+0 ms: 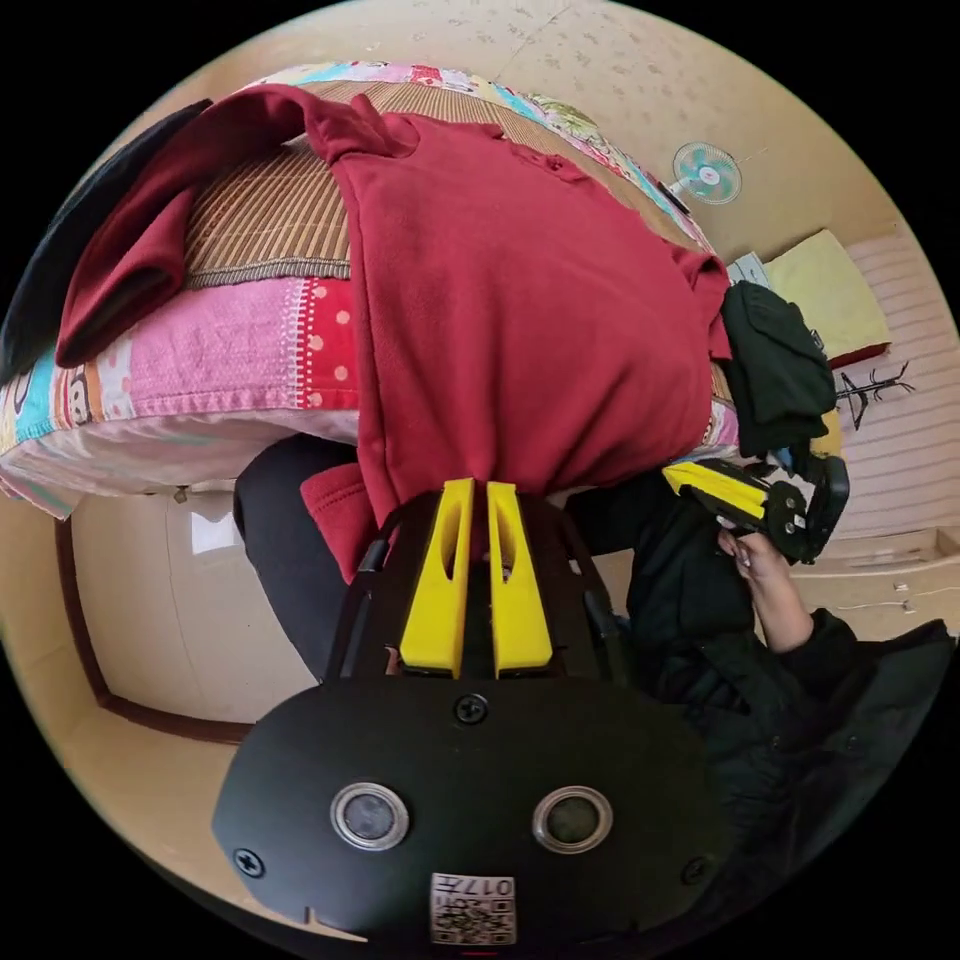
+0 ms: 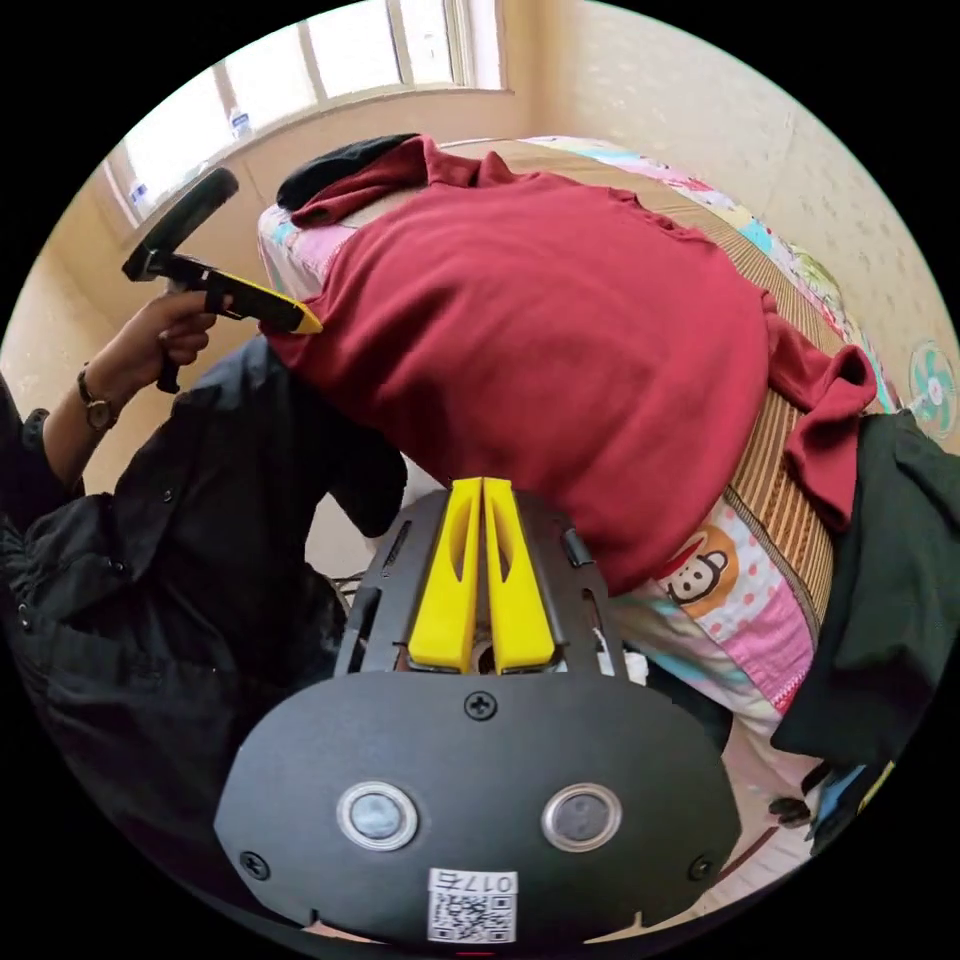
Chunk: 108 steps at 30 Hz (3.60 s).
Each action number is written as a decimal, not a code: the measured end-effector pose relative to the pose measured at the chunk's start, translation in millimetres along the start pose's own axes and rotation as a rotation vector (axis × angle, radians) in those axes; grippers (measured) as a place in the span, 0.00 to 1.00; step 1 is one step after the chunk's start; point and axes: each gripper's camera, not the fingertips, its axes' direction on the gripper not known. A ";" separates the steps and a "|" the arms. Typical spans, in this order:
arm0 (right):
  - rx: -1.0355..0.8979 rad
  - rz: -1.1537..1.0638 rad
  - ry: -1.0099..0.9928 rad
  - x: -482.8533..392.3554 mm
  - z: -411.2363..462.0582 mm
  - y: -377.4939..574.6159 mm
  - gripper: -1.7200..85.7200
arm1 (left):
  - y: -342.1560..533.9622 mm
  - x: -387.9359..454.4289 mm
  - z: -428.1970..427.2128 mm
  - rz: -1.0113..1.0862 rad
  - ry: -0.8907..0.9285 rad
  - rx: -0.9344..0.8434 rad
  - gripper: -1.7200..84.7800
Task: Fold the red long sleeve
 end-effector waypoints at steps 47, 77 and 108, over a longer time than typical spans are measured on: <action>0.244 0.440 -0.595 348.1 23.9 17.0 0.02 | -177.8 192.8 106.8 0.545 -0.381 -0.066 0.08; 0.260 0.452 -0.636 360.5 20.9 18.5 0.02 | -240.9 -147.6 2.8 -0.187 -0.137 0.454 0.06; 0.269 0.464 -0.667 360.9 24.7 13.2 0.02 | -297.2 146.1 336.2 0.505 -0.091 -0.055 0.07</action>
